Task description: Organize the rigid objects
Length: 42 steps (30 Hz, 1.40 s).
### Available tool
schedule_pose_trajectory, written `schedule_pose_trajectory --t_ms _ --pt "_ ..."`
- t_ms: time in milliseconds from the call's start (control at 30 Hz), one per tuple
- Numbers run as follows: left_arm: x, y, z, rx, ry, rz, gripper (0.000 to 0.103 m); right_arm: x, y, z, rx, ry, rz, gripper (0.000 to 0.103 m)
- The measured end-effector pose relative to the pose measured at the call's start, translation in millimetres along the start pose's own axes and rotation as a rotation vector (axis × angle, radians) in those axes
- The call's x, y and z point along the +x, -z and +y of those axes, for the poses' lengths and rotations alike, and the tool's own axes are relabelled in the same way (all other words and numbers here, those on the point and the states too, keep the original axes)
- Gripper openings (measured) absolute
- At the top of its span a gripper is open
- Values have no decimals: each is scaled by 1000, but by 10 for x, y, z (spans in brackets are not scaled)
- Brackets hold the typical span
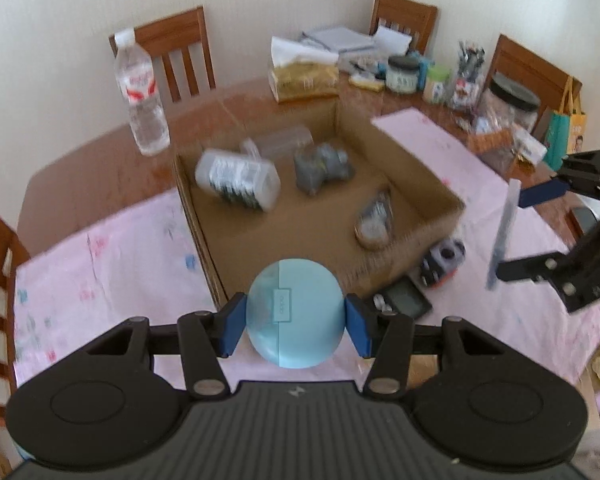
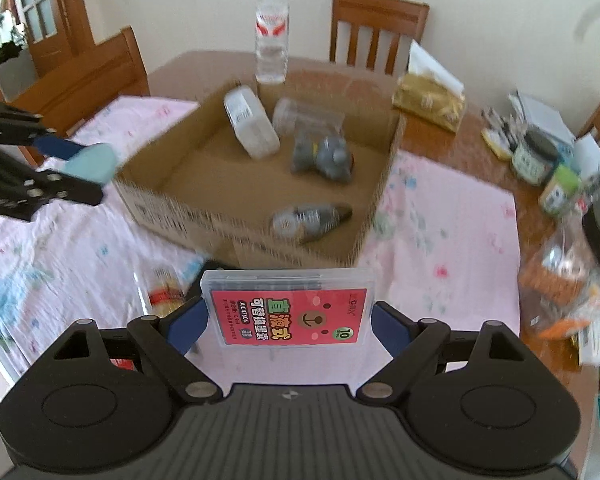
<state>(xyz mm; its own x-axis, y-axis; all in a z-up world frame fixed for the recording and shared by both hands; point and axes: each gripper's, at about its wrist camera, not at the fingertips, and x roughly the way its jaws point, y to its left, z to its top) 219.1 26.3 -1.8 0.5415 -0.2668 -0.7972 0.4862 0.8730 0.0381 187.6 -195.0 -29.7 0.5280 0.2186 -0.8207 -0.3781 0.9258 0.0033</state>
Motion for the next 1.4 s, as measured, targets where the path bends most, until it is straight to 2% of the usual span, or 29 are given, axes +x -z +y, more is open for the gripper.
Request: schedule_pose_trajectory --t_ms 100,200,433,467,500,567,767,1033,1367,1400 --pt "141 -167 64 -1 -10 -24 52 -53 -135 -6 -15 -2 -31 92" --pt "341 -253 128 -13 -19 -12 52 -69 -261 -20 -32 -2 -55 92" --pt "708 -220 190 -52 -55 28 52 11 -450 -31 -59 -2 -68 92" --pt "716 -213 200 -66 -60 26 56 29 -466 -31 -61 -5 -66 92" --pt "713 -205 213 -83 -66 21 69 52 -484 -30 -65 -9 -63 92" --pt "652 -196 227 -96 -81 -6 88 93 -505 -21 -72 -13 -57 92" --pt "287 -94 251 -135 -119 -89 94 211 -616 25 -110 -25 -42 92" --pt "-187 200 215 -220 -176 -139 96 490 -843 123 -171 -49 -1 92" --pt "-456 577 309 -334 -249 -123 96 1036 -1146 332 -257 -59 79 92" --pt "-477 605 330 -343 -259 -124 96 1103 -1175 348 -251 -44 77 96"
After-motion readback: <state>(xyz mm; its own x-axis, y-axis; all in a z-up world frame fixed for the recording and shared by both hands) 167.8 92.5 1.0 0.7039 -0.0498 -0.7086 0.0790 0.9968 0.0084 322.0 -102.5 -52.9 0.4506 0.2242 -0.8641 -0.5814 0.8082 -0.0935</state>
